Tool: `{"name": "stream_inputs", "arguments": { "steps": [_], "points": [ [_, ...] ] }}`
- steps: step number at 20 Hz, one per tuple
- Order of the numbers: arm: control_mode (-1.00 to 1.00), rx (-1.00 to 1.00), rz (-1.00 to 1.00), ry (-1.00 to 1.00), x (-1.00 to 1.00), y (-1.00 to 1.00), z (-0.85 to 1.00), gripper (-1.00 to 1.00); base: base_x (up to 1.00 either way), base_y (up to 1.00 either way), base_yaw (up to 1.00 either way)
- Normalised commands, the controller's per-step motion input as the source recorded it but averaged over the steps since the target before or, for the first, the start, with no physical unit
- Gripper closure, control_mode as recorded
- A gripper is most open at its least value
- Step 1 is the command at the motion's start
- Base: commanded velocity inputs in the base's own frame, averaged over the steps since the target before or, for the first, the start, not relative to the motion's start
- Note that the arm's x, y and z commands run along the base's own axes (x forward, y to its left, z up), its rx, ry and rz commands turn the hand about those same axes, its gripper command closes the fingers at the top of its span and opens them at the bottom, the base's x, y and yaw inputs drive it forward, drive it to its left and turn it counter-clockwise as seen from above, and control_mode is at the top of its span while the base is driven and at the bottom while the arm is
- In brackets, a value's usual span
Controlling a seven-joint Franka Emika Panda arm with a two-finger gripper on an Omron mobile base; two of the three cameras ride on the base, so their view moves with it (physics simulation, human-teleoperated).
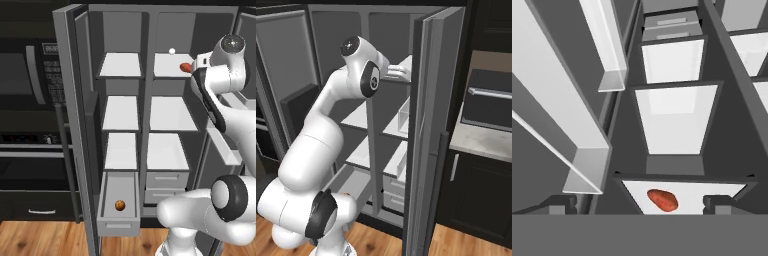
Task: Take the sweet potato and orange from the fridge shelf and place them in the freezer drawer to begin freezing them.
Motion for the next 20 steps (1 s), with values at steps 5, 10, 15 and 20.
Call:
{"name": "stream_inputs", "arguments": {
  "steps": [5, 10, 15, 20],
  "points": [
    [1.0, 0.0, 0.0, 0.0, 0.0, 0.0, 0.0, -1.0, 0.24, -0.08, 0.01],
    [1.0, 0.0, 0.0, 0.0, 0.0, 0.0, 0.0, -1.0, 0.3, -0.03, 0.0],
    [1.0, 0.0, 0.0, 0.0, 0.0, 0.0, 0.0, -1.0, 0.43, -0.07, 0.0],
    [1.0, 0.0, 0.0, 0.0, 0.0, 0.0, 0.0, -1.0, 0.41, -0.03, 0.0]
  ]
}}
